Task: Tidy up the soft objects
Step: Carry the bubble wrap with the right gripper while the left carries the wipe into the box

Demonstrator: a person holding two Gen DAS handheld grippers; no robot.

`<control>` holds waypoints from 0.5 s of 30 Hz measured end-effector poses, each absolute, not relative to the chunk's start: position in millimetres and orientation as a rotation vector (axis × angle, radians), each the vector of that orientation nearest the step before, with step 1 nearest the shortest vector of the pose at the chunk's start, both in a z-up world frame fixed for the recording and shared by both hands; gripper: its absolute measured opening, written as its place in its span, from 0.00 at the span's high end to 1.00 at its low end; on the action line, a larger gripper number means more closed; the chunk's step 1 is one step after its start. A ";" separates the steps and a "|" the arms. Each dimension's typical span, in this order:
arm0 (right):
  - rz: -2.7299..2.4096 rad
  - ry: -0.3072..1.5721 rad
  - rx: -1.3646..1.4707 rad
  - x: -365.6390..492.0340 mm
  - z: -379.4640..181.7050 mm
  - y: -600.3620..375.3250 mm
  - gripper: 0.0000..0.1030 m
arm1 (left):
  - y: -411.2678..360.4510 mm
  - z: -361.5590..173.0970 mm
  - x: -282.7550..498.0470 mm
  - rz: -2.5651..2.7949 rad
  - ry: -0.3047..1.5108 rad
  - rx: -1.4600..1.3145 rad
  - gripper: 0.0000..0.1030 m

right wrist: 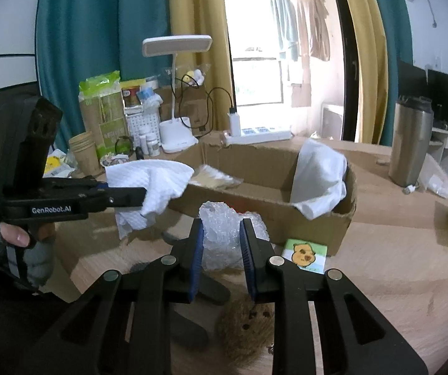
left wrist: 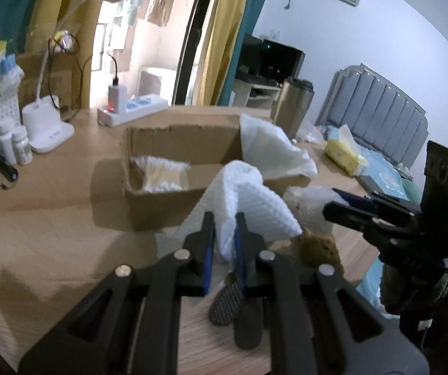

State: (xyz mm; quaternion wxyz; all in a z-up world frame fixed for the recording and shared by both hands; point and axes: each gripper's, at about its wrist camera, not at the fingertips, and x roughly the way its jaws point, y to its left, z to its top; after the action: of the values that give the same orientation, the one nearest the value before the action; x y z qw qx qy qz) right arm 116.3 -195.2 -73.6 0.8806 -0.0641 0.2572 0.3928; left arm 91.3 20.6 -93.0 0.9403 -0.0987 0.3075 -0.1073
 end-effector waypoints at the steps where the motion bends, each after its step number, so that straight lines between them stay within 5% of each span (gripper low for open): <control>1: 0.818 0.528 -0.135 115.6 -71.3 -195.3 0.76 | 20.8 -89.8 90.6 -0.216 0.617 -0.195 0.88; 15: 0.784 0.456 -0.142 118.5 -45.9 -201.6 0.76 | 31.2 -64.8 87.7 -0.184 0.526 -0.176 0.88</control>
State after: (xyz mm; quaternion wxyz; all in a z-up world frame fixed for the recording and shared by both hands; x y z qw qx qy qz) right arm 118.5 -201.6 -45.9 0.8964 -0.0685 0.2203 0.3786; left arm 87.8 31.2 -64.8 0.9576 -0.0869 0.2591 -0.0908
